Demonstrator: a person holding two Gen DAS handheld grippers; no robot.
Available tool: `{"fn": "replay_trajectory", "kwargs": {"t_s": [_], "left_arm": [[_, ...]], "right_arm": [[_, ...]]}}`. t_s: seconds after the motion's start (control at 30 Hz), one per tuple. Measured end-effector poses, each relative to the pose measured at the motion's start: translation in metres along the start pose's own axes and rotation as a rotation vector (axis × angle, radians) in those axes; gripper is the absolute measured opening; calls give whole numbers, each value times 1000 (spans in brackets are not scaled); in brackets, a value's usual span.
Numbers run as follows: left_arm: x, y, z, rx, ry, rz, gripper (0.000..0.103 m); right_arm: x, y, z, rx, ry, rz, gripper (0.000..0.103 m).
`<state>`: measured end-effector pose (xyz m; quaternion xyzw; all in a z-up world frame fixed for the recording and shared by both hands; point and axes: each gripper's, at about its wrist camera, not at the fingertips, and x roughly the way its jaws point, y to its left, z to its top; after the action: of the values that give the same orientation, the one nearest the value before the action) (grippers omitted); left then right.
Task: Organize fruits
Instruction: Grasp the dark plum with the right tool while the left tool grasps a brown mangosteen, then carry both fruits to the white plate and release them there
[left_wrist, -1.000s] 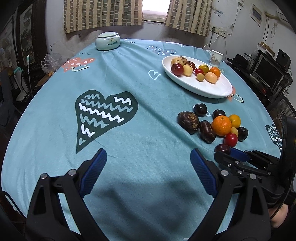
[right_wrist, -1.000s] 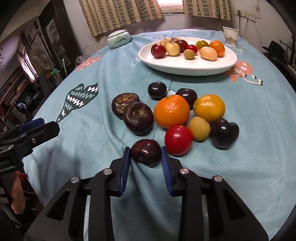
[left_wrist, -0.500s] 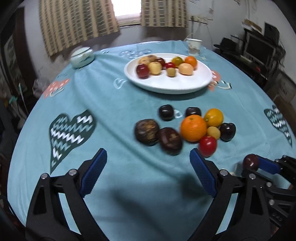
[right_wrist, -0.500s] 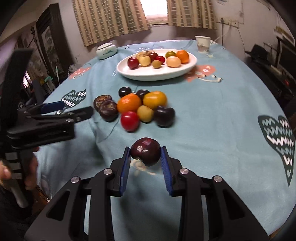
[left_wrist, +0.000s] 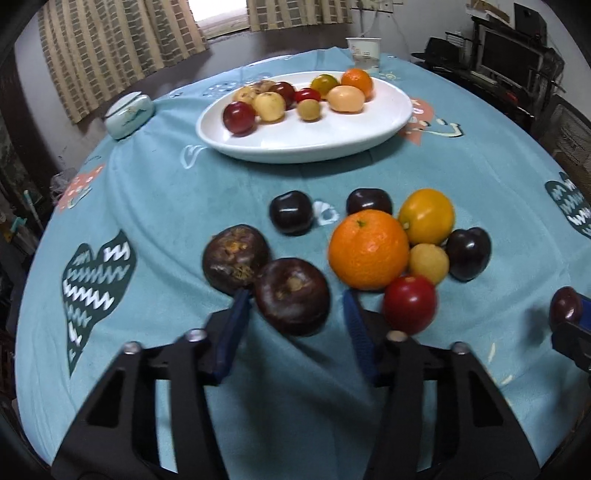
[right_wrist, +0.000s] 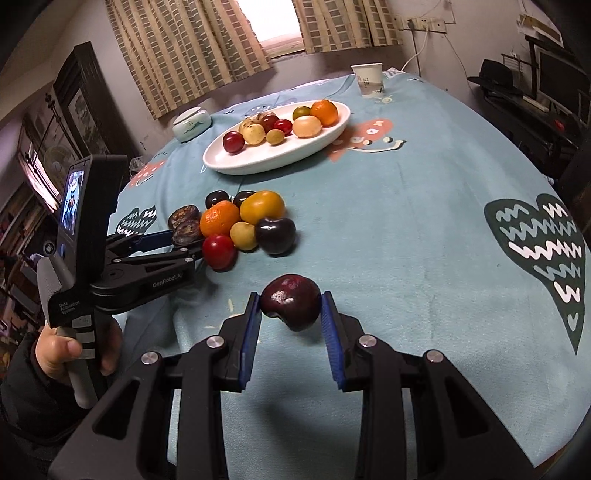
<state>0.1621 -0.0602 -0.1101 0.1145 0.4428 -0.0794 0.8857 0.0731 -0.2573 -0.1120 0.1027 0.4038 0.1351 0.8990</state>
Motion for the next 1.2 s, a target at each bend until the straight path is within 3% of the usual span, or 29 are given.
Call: {"fn": "replay_trajectory", "kwargs": {"t_s": [0.03,0.5,0.83,1.03,1.2], "left_arm": [[0,-1,0,7,-2,-7,42],[-58,11,-12,-33,-100,-79,41],[-71,23,-3,-62,-120,-107,41],[-66,32,41,-53,-117,-120,41],[-29,45,117,-77,-63,-115,41]], "right_arm": [[1,0,0,2,3,3,33],[-4,22,6,-41,-17,13,33],[2,36,23,-88,-19,3,33],[10,42,68,-150,-37,-10,33],[44,39,141,-174,-20,28,33]]}}
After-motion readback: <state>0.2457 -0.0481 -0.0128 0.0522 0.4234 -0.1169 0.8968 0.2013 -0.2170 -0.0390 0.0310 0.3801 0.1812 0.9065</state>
